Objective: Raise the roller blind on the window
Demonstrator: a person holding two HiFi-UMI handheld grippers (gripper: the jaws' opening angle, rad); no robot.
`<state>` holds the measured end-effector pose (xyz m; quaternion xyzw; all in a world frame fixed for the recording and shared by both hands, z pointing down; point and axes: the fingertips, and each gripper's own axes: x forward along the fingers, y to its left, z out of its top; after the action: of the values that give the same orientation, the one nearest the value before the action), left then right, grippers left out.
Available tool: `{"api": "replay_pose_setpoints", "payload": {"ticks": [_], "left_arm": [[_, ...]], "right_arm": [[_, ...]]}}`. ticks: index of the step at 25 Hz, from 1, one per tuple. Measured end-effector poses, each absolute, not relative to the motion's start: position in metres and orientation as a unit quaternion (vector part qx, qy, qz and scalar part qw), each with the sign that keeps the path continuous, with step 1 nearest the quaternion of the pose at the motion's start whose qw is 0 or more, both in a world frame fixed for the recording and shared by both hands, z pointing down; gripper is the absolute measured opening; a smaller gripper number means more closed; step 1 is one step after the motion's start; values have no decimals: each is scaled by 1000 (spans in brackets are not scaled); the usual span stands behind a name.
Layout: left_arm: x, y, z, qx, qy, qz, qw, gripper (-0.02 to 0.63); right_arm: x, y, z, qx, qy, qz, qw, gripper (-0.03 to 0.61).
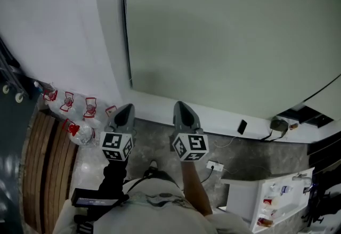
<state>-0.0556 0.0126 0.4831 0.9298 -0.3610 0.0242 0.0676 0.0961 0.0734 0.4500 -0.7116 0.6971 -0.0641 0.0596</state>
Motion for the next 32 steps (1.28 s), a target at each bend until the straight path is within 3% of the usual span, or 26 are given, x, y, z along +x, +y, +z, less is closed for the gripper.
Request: {"api": "replay_pose_setpoints", "payload": {"ticks": [32], "left_arm": [[-10, -189, 501, 933, -344, 34, 104, -3]], "right_arm": [[79, -161, 462, -651, 754, -86, 24, 2]]}}
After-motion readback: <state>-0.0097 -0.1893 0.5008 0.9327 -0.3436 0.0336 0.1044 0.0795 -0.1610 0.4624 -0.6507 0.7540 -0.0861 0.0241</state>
